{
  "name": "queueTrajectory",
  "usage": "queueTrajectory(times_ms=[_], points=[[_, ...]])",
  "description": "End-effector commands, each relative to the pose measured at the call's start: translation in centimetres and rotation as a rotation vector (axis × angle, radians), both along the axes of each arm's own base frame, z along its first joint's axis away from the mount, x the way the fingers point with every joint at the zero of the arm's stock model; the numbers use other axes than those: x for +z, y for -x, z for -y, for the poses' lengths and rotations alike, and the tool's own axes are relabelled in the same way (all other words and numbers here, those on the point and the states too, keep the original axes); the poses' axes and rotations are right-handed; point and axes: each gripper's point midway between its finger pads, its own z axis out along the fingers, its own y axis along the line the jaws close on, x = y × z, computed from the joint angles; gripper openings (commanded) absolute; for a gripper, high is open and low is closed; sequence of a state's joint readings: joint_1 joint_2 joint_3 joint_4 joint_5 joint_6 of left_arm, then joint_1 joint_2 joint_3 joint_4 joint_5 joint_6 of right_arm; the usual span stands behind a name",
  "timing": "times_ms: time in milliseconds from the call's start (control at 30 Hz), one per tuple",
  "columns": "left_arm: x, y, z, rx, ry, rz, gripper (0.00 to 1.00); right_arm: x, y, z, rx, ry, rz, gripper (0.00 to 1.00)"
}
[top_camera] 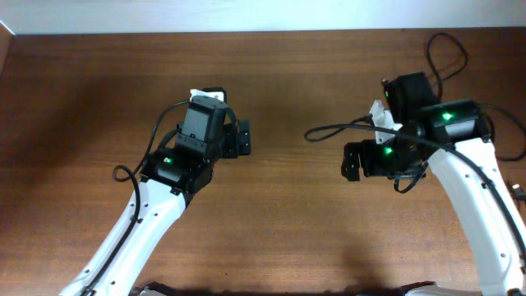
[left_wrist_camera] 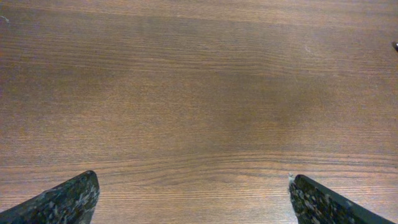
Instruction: Untangle cables
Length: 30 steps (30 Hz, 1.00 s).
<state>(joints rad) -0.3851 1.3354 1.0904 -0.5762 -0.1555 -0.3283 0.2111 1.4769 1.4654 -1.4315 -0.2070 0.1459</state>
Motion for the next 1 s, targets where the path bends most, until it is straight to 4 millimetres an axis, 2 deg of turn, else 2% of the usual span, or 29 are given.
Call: queueTrajectory(times_ms=[0,100,200,967], points=[[0.26,-0.11,-0.19,0.002,-0.009,0.010,0.99,-1.47,0.42,0.01,0.011,0.010,-0.027,0.99],[0.26,-0.11,-0.20,0.002,-0.010,0.010,0.99,-2.27,0.37,-0.09,0.012,0.005,-0.030,0.99],[0.26,-0.11,-0.20,0.002,-0.010,0.010,0.99,-2.24,-0.12,-0.21,0.012,0.000,-0.010,0.99],[0.26,-0.11,-0.19,0.002,-0.009,0.010,0.99,-2.24,-0.14,-0.19,0.012,0.001,-0.009,0.99]])
